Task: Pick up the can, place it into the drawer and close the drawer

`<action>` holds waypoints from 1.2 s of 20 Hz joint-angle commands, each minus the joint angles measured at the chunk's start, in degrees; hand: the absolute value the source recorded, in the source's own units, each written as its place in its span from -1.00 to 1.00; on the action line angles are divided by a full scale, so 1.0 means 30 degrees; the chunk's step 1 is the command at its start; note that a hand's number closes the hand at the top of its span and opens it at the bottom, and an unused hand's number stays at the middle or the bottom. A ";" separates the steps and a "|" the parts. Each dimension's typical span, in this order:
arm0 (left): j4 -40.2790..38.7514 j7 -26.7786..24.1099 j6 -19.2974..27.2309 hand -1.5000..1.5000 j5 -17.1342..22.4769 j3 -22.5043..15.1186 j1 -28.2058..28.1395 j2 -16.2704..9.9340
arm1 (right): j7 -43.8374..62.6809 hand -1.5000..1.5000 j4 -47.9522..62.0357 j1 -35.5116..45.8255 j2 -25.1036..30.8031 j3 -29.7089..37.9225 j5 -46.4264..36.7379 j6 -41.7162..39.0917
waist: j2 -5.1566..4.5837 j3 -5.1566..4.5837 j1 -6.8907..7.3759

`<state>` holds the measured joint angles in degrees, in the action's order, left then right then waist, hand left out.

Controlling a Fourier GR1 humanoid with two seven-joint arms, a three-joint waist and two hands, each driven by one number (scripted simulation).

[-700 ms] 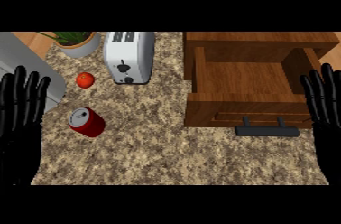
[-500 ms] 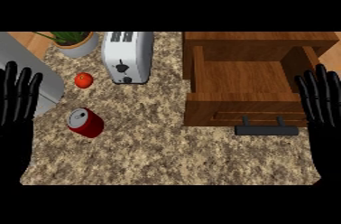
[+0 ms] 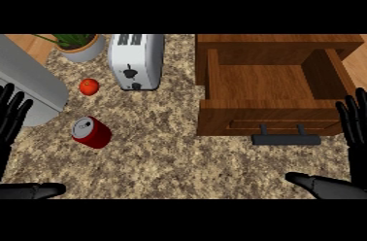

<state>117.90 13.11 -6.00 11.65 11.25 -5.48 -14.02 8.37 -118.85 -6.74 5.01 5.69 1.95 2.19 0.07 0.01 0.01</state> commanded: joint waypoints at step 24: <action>0.1158 0.6402 0.0167 -1.00 0.6092 0.4208 0.0667 -0.0064 | -0.2419 -1.00 -0.0645 -0.5479 0.0848 0.6397 0.5628 -0.5925 | -0.0010 0.0003 -0.0161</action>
<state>123.82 29.72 -7.73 29.44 24.78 -7.42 -14.01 2.96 -121.90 -21.76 7.42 22.24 16.84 -12.74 0.08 0.00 -0.25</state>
